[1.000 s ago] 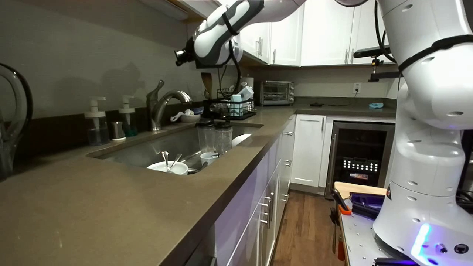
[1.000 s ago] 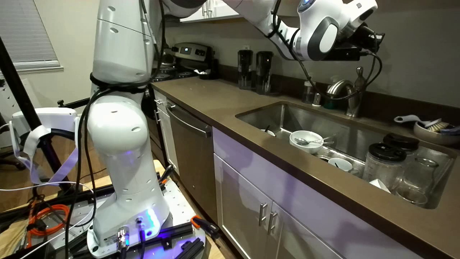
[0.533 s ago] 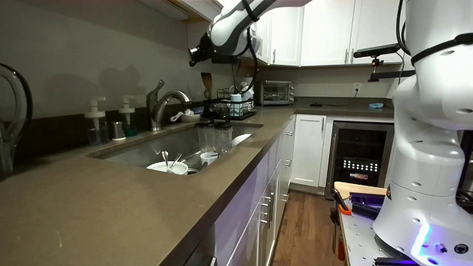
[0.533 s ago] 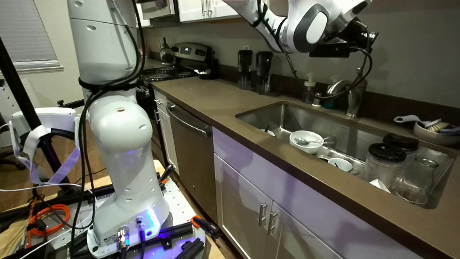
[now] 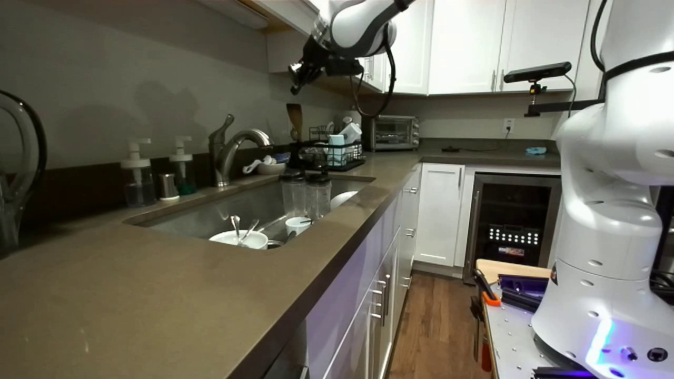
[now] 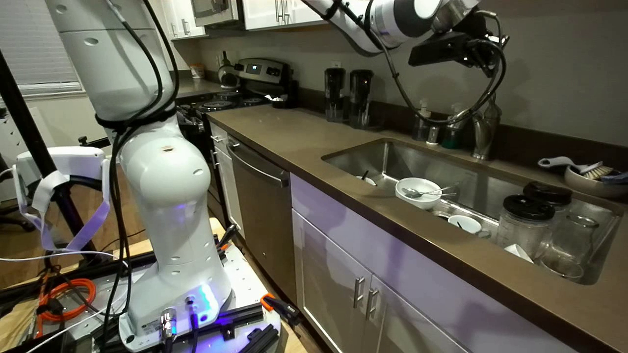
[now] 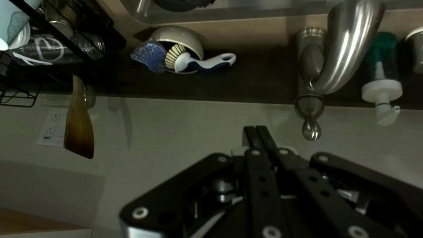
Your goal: Close the faucet
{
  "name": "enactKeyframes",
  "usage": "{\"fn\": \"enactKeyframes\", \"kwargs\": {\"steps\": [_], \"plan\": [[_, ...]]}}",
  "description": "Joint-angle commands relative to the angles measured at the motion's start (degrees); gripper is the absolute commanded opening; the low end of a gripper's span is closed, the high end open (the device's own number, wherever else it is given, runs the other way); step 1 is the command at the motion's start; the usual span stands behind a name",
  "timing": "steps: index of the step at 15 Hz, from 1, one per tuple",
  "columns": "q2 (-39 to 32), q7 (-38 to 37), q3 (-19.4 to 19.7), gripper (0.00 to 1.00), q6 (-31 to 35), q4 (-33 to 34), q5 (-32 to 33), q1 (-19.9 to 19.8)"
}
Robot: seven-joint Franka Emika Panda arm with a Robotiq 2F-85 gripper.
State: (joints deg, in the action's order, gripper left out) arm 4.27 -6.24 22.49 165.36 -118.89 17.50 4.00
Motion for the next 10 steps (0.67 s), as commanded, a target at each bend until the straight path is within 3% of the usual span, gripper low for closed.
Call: {"fn": "enactKeyframes", "kwargs": {"steps": [1, 3, 4, 8, 10], "plan": [[5.3, -1.3, -2.4, 0.04, -9.2, -1.1, 2.3, 0.9], [6.2, -1.3, -3.9, 0.04, -12.9, -0.1, 2.0, 0.9], [6.3, 0.5, -9.4, 0.04, -14.1, 0.1, -0.4, -4.0], [7.5, 1.4, -13.5, 0.03, -18.2, 0.7, -2.5, -6.0], [7.9, 1.2, -14.8, 0.28, -20.0, 0.7, -3.3, -6.7]]}}
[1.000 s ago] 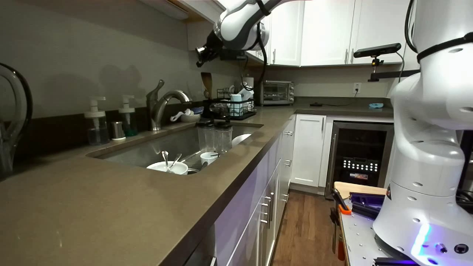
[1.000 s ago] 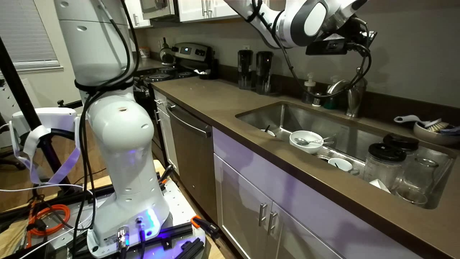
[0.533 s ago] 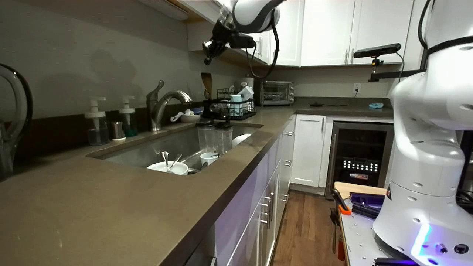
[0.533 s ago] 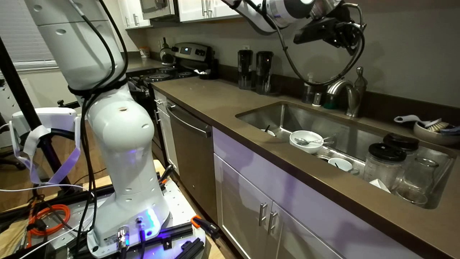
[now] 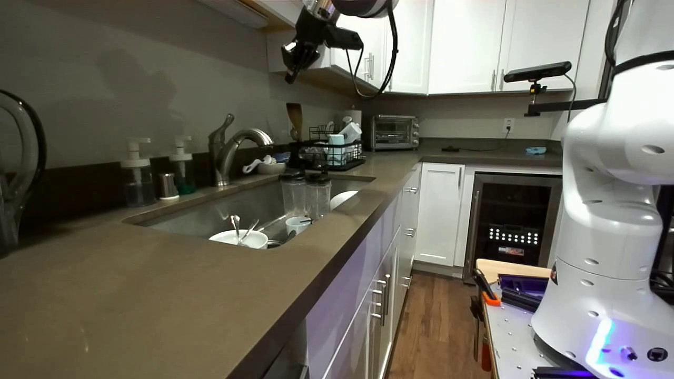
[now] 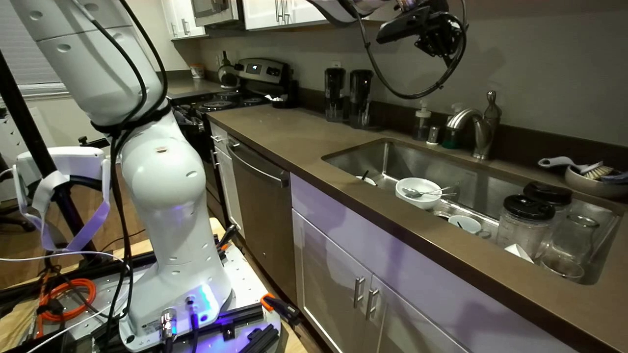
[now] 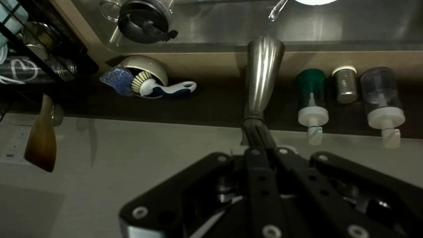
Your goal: Close the faucet
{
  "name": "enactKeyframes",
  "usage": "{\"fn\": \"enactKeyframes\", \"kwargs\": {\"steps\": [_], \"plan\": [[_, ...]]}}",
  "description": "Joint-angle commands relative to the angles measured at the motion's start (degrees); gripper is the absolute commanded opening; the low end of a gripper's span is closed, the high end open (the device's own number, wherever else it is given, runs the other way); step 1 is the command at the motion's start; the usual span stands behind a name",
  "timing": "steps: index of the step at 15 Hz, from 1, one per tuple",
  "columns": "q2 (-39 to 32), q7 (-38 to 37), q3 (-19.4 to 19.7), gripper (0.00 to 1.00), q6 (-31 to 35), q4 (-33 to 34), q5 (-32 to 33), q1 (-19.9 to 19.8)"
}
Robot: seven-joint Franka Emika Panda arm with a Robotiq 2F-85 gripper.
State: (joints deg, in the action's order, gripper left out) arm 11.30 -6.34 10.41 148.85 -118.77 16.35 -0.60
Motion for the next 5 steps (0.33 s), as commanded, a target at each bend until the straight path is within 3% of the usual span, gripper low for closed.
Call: {"fn": "enactKeyframes", "kwargs": {"steps": [1, 2, 5], "plan": [[1.2, 1.1, -3.3, 0.30, -4.2, 0.4, -2.3, -2.3], [0.3, 0.8, -3.4, 0.11, -1.6, 0.1, -1.7, -2.9], [0.5, 0.7, -4.0, 0.30, -2.5, 0.1, -1.9, -3.0]]}}
